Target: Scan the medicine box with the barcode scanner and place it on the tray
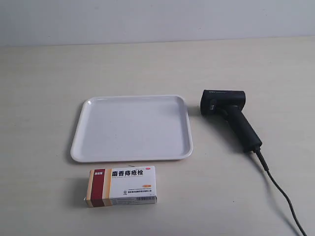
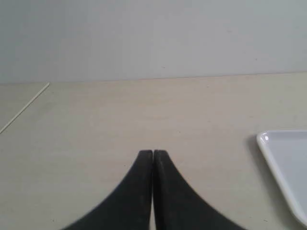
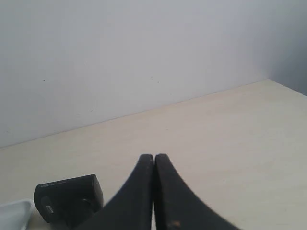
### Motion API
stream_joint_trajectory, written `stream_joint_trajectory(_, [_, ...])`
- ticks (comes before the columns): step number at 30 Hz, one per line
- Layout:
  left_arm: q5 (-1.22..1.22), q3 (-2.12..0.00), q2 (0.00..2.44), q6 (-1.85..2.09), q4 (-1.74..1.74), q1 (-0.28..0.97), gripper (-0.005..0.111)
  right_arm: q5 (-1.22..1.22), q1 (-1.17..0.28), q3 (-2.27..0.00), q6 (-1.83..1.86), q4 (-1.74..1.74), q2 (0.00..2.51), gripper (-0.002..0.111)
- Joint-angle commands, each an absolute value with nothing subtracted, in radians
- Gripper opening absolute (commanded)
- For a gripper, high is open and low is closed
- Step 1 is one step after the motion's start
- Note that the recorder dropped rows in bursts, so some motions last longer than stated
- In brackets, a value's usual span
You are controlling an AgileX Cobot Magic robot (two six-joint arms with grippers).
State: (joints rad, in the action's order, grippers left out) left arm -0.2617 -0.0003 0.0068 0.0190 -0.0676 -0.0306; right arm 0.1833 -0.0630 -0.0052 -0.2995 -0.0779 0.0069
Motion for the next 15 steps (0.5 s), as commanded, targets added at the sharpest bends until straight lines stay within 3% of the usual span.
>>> stream_joint_trajectory(1, [-0.262,0.000,0.000,0.022,-0.067,-0.033,0.003,0.177,-0.058,0.000,-0.292,-0.082,0.000,0.000])
stream_joint_trajectory(15, [-0.253,0.000,0.000,0.022,-0.067,-0.033,0.003,0.178,-0.058,0.000,-0.287,-0.122,0.000,0.000])
